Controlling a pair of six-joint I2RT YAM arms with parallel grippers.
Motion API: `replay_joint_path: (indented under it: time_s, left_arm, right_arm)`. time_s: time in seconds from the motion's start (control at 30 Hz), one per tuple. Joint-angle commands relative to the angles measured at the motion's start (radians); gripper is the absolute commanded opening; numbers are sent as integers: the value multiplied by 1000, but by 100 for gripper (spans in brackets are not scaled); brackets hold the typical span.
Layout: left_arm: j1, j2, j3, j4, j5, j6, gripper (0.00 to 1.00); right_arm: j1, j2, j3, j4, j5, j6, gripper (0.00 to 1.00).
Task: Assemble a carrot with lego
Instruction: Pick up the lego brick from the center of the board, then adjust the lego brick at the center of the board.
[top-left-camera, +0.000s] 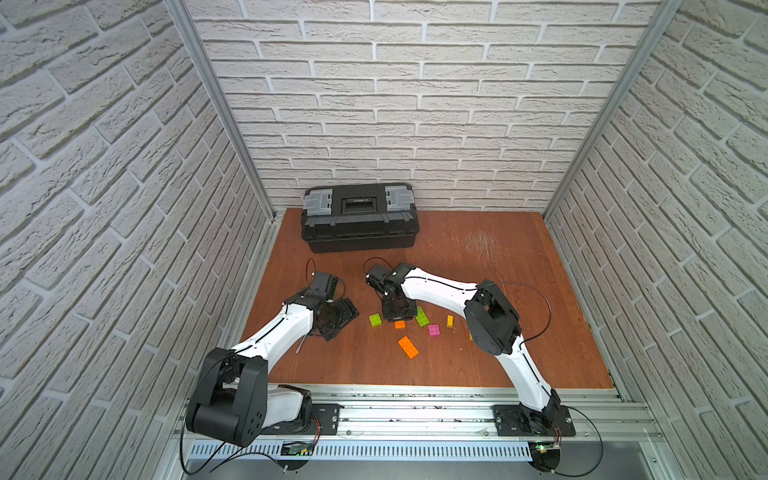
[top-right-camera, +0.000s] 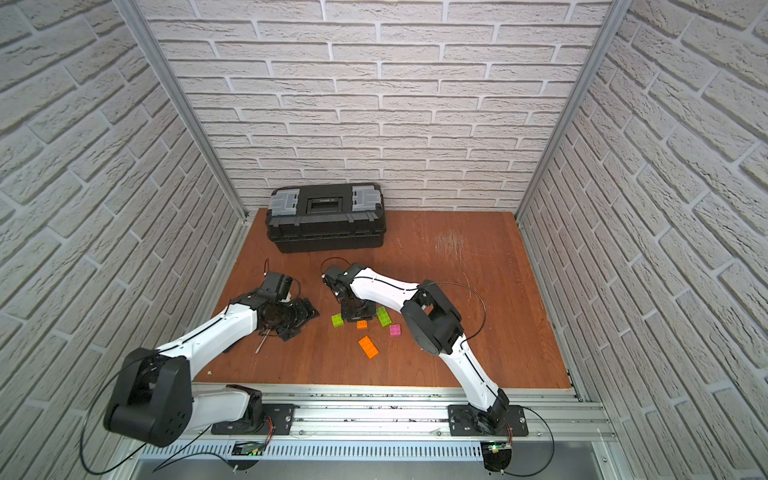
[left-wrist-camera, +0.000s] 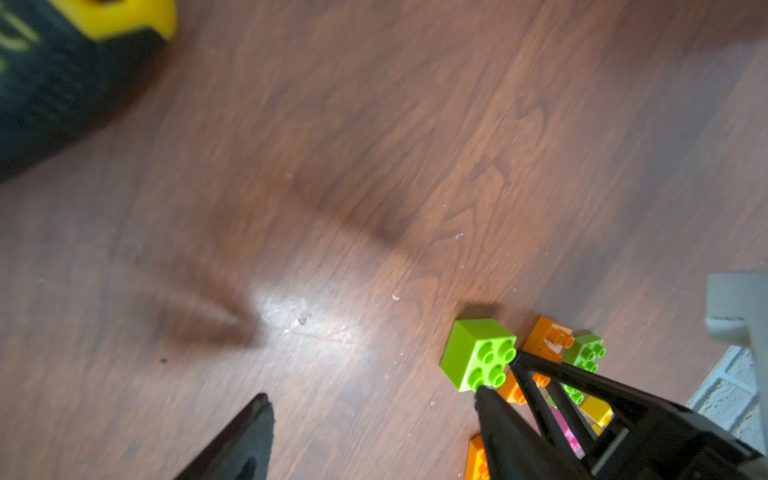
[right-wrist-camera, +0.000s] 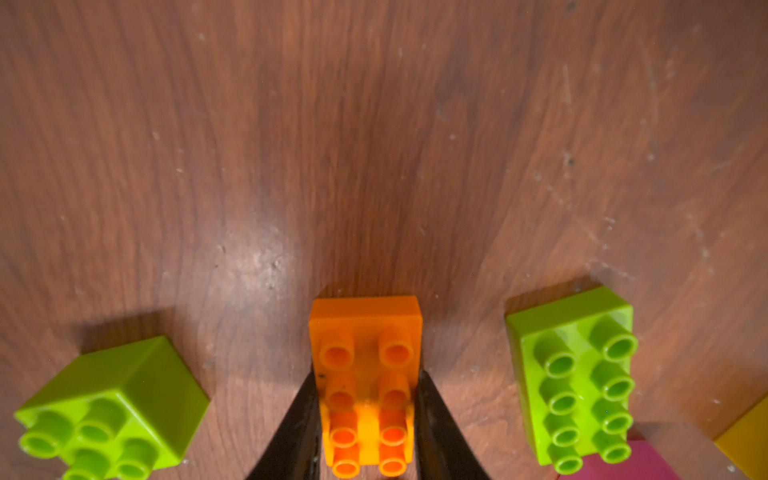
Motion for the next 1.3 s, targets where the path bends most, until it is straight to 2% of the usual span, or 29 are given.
replay_joint_path:
  time_s: [0.0, 0.1, 0.37, 0.7, 1.03, 1.27]
  left_arm:
    - [-12, 32, 32, 32, 19, -3, 75]
    - [-15, 75, 59, 49, 25, 4, 69]
    - [-42, 234, 176, 71, 31, 24, 64]
    - [-157, 406, 264, 95, 44, -8, 52]
    - [-267, 411, 229, 145, 41, -94, 45]
    - [-342, 291, 156, 146, -47, -192, 39]
  right_arm:
    - [-8, -61, -49, -7, 5, -16, 25]
    - [-13, -119, -91, 24, -6, -44, 23]
    - [-26, -296, -214, 89, -33, -154, 19]
    - [-26, -383, -230, 71, -53, -239, 16]
    - [-38, -447, -275, 69, -40, -257, 16]
    - [-39, -497, -339, 62, -45, -212, 15]
